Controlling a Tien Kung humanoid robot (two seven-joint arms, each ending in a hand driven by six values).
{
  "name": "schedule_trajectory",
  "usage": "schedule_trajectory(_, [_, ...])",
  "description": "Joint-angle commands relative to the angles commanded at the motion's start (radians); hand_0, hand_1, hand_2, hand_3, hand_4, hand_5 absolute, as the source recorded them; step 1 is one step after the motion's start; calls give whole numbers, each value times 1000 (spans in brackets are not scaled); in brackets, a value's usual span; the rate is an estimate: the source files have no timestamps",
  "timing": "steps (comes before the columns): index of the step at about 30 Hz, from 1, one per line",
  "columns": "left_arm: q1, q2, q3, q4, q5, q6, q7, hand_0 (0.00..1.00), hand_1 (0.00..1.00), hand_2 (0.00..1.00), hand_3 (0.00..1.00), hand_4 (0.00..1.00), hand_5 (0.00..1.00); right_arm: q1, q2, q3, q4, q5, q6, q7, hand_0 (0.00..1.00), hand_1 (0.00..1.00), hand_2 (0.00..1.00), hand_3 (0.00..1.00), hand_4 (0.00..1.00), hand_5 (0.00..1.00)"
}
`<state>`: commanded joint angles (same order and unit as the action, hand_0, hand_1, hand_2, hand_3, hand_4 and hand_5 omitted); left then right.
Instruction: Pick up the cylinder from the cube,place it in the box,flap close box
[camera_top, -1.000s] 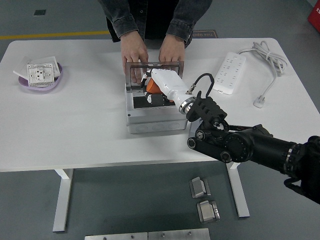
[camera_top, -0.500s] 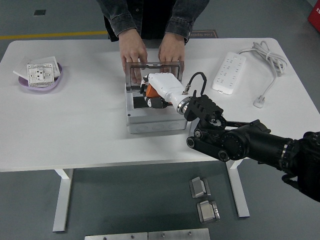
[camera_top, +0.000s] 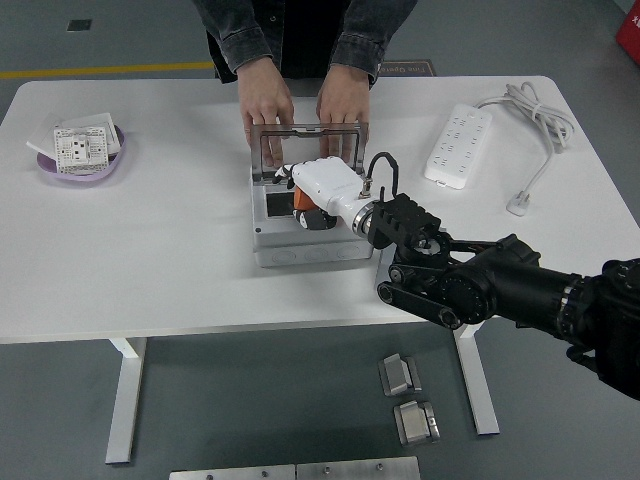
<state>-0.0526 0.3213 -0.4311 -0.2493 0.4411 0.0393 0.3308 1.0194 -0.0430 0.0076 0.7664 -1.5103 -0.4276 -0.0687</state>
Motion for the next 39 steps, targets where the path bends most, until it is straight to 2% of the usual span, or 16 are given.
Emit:
schedule_trajectory(2, [0,0,-1,0,1,0,0,753,764,725,845,720,423,1,-1,1,-3,-4,6,1,687,683,734,810,673,2])
schedule_trajectory(3, [0,0,-1,0,1,0,-1,753,763,725,843,720,423,1,-2,1,-4,-5,9,2,781,730,758,839,711,2])
schedule_trajectory(13, [1,-2,-1,-1,0,1,-2,753,763,725,844,720,422,-10,-17,22,8,9,-5,3,797,736,760,841,725,25])
schedule_trajectory(16, [3,-3,-1,-1,0,1,-2,753,763,725,844,720,422,-31,-39,78,42,-2,-16,-4,799,738,757,843,736,46])
schedule_trajectory(23, [9,-8,0,1,-3,1,-2,752,763,724,844,719,422,-84,-100,215,170,-35,-34,-16,797,736,754,843,744,66])
schedule_trajectory(29, [9,-7,1,1,-4,1,-1,752,763,723,844,719,422,-78,-128,305,235,-72,-27,-33,800,736,754,839,747,80])
schedule_trajectory(32, [8,-6,3,1,-6,1,-1,752,763,723,844,719,422,-61,-129,326,226,-71,-23,-36,800,736,754,839,747,80])
schedule_trajectory(39, [6,-5,14,1,-13,0,1,751,763,723,844,717,420,7,-97,290,122,15,-9,-20,800,734,755,834,746,105])
